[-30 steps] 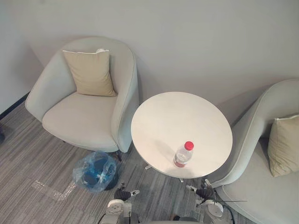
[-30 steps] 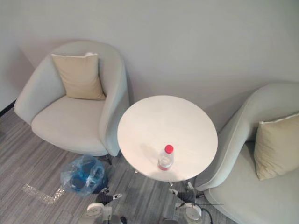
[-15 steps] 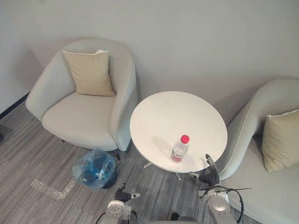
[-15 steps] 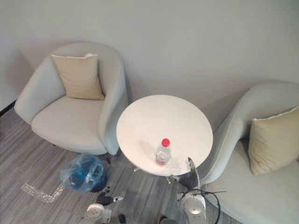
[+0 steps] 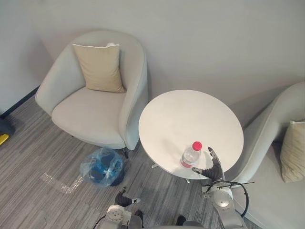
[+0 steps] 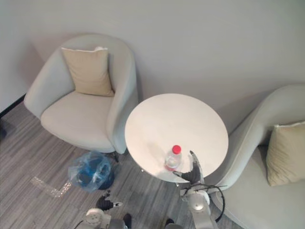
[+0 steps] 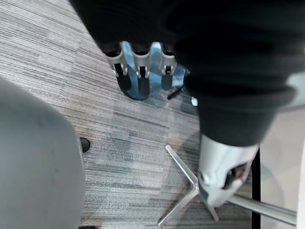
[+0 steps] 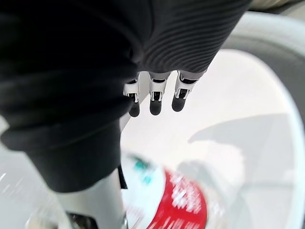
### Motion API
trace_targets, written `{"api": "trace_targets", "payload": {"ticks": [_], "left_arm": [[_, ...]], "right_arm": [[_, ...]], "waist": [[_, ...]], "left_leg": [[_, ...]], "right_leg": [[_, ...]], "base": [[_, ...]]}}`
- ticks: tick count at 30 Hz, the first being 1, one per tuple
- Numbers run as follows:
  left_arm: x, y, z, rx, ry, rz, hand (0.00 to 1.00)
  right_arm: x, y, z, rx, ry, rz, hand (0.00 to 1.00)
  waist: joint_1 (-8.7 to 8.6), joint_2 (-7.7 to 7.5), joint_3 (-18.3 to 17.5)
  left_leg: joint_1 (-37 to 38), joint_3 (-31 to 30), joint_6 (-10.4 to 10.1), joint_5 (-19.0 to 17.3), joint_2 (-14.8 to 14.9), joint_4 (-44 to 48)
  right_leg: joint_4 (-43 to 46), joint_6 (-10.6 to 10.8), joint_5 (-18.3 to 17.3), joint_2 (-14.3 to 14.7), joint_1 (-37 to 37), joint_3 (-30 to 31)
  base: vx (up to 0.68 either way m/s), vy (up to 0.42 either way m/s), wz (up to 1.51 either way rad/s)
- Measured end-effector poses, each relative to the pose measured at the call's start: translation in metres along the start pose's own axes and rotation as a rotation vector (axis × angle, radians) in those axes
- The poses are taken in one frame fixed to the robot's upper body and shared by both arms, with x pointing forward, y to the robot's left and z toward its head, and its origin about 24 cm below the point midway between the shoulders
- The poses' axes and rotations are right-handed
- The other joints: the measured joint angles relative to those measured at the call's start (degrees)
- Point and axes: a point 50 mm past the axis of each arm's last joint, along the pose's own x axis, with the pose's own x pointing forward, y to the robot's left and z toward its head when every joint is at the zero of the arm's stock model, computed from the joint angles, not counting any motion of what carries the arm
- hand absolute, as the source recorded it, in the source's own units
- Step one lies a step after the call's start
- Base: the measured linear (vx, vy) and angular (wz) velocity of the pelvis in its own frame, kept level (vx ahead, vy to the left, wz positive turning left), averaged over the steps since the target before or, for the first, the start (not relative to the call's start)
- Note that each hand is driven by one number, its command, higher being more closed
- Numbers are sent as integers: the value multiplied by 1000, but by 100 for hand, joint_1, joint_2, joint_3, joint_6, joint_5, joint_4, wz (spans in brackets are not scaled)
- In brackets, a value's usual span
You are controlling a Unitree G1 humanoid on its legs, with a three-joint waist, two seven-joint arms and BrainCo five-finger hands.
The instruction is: Gather rubbish on tea table into small bin, then transfer packed bag to large trash can.
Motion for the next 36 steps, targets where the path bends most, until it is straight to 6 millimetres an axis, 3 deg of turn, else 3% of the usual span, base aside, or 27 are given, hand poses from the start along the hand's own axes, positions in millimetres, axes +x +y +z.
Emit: {"api": "trace_targets", "payload": {"ticks": [8, 9, 26, 36], "left_arm": [[0, 0, 2, -8, -10, 3, 0], [0, 0, 3, -10, -14, 4, 0], [-1, 6, 11, -92, -53, 33, 0], [-1, 6, 11, -91, -51, 32, 0]], "right_arm": [[2, 3, 3, 69, 7, -13, 0], [2, 4, 4, 78, 8, -13, 100], [11, 3, 22, 216, -14, -94, 100], [6, -7, 35, 242, -80, -113, 100]], "waist": [[26, 9, 60], [27, 8, 63], [174, -9, 179], [165, -9, 177]], "left_leg": [[-25, -137, -3, 1, -28, 1], [-35, -166, -5, 1, -33, 1], [-418, -278, -54, -130, -33, 351], [-390, -246, -56, -147, -20, 385]], "right_leg": [[225, 16, -158, -58, -21, -129], [259, 15, -187, -71, -24, -197], [803, 24, -608, -216, -283, -559], [802, 27, -609, -207, -259, -512]], "base": [[-11, -5, 9], [8, -19, 16], [16, -13, 11], [-3, 0, -1]]}}
